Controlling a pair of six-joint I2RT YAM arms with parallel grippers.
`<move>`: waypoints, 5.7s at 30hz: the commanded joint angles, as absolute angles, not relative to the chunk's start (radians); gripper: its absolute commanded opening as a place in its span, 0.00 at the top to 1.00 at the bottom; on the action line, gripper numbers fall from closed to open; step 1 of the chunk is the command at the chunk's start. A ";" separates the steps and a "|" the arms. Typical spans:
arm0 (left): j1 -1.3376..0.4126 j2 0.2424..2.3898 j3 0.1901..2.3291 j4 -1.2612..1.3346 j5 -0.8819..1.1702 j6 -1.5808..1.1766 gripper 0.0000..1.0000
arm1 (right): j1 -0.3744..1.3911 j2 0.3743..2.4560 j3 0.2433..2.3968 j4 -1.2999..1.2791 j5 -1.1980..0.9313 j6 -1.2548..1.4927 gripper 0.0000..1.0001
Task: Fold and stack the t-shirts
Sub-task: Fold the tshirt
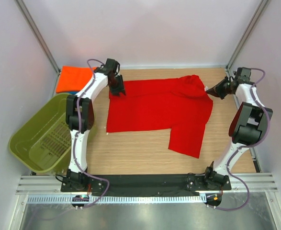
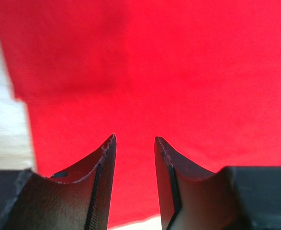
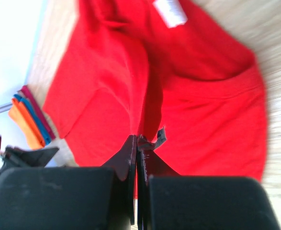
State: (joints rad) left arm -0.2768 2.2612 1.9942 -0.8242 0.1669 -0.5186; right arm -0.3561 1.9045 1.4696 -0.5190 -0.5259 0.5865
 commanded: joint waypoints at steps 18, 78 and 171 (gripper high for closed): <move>-0.178 2.480 2.210 -0.951 0.006 -0.497 0.65 | -0.356 1.779 1.592 -0.592 -0.554 0.646 0.99; -0.166 2.408 2.249 -0.887 0.189 -0.477 0.59 | -0.104 2.017 1.762 -0.450 -0.250 0.310 0.50; -0.164 2.556 2.301 -0.959 -0.028 -0.511 0.59 | -0.325 2.559 2.068 -0.475 -0.669 0.362 0.62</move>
